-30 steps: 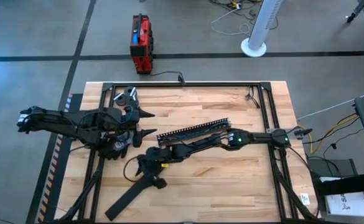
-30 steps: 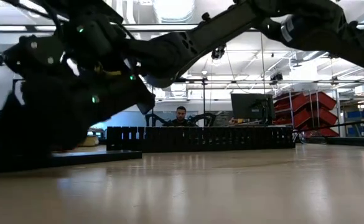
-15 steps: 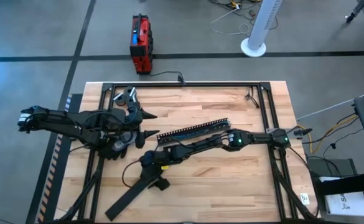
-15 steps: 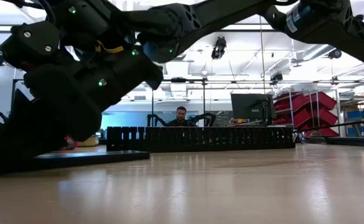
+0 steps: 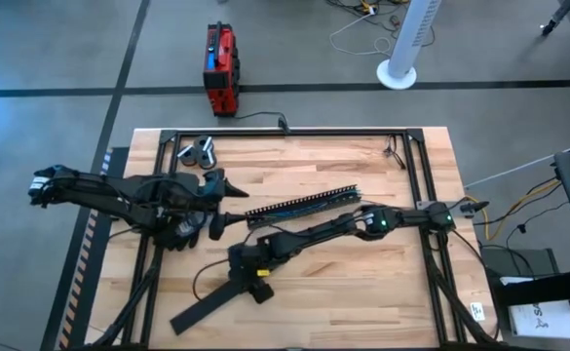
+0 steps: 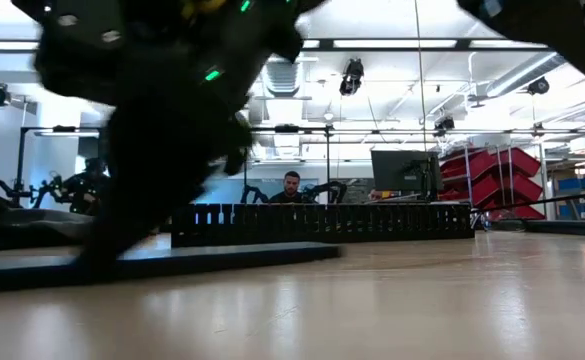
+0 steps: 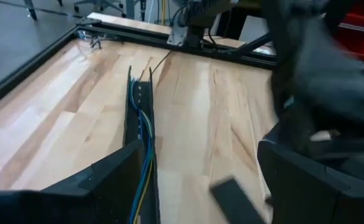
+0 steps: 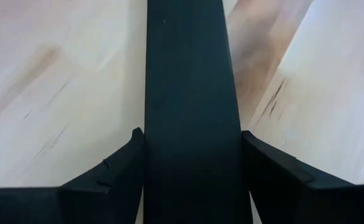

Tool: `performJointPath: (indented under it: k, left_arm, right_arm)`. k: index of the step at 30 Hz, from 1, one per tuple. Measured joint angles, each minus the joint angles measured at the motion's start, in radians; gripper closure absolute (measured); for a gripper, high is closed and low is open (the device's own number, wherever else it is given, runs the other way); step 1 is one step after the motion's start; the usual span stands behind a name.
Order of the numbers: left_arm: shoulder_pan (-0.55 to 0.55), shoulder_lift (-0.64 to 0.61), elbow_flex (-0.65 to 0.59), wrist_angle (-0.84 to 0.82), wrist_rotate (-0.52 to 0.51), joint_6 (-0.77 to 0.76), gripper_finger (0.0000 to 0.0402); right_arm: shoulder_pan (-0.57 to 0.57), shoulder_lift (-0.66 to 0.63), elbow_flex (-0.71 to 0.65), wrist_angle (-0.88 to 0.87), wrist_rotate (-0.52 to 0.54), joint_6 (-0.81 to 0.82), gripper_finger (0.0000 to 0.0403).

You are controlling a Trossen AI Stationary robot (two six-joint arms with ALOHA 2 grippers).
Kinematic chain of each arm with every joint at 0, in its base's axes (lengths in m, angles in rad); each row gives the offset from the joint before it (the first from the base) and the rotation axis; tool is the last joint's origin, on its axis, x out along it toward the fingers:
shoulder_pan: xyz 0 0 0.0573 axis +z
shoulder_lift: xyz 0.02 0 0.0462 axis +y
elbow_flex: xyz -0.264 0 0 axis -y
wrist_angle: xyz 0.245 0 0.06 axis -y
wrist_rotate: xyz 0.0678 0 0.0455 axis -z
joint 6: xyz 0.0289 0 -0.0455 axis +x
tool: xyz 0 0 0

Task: Ziptie cables
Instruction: Close the black cable duct

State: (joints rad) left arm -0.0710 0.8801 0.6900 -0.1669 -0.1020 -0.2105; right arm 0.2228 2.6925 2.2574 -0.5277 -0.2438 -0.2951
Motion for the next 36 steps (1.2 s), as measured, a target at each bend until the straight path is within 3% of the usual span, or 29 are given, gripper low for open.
performJointPath:
  k: [10,16,24,29,36]
  left_arm:
    - [-0.004,0.103,-0.026,0.070,0.012,-0.068,0.0099]
    - [-0.012,0.148,-0.021,0.072,0.043,-0.121,0.0104]
    - [-0.013,0.120,-0.019,0.087,0.043,-0.089,0.0098]
    - [-0.018,0.121,-0.024,0.078,0.043,-0.087,0.0102]
    - [-0.018,0.123,-0.041,0.078,0.043,-0.090,0.0105]
  right_arm:
    - [0.094,-0.099,-0.002,-0.510,0.124,0.112,0.0186]
    - [0.148,-0.104,-0.002,-0.697,0.187,0.252,0.0189]
    - [0.211,-0.149,-0.032,-0.942,0.289,0.359,0.0178]
    - [0.212,-0.257,-0.181,-0.980,0.318,0.437,0.0180]
    - [0.211,-0.492,-0.507,-0.899,0.400,0.622,0.0102]
